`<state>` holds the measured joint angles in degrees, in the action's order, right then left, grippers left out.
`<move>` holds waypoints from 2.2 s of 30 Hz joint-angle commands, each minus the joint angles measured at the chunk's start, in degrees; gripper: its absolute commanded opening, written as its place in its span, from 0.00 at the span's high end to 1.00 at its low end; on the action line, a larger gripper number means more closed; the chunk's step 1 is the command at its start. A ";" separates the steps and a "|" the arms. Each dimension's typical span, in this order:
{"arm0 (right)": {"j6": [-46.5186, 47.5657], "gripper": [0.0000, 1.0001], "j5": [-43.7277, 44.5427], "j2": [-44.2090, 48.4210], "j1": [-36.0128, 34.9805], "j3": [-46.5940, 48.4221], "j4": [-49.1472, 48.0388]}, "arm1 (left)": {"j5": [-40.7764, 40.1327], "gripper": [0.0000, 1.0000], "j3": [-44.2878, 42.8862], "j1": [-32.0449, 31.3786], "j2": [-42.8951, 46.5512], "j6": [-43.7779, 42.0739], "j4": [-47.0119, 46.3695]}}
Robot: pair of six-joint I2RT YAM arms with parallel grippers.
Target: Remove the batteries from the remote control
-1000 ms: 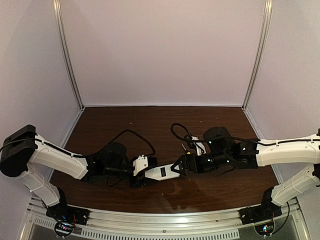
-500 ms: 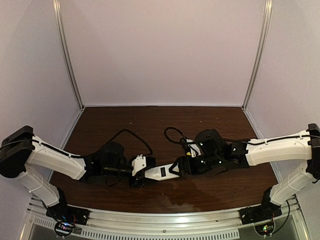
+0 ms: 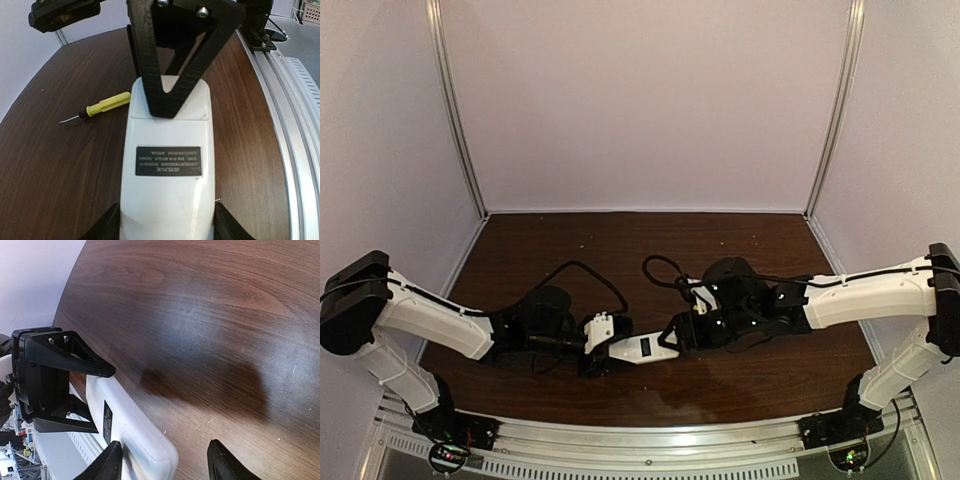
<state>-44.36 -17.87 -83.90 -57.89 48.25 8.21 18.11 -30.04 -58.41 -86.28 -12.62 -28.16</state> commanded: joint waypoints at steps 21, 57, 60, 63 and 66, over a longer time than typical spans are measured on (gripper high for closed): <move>1.64 0.67 3.60 -1.35 -0.74 1.51 4.98 | -0.71 1.00 -2.39 -0.16 -1.26 -0.92 -1.02; 3.62 0.47 2.59 -1.03 -1.26 3.69 7.99 | -0.06 1.00 -2.30 -0.14 -0.90 -0.82 -1.03; 3.75 0.47 2.67 -1.93 -1.39 4.10 7.92 | -0.12 1.00 -2.51 -0.13 -1.19 -0.74 -0.98; 3.83 0.47 2.81 -2.85 -1.52 4.79 8.09 | -0.19 1.00 -2.90 -0.16 -1.68 -0.74 -0.55; 4.01 0.47 3.47 -3.55 -1.61 5.53 8.82 | -0.56 1.00 -3.09 -0.21 -1.95 -0.74 -0.34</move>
<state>-41.28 -16.60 -85.97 -58.92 51.94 14.76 17.76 -31.07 -58.46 -87.57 -13.56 -26.33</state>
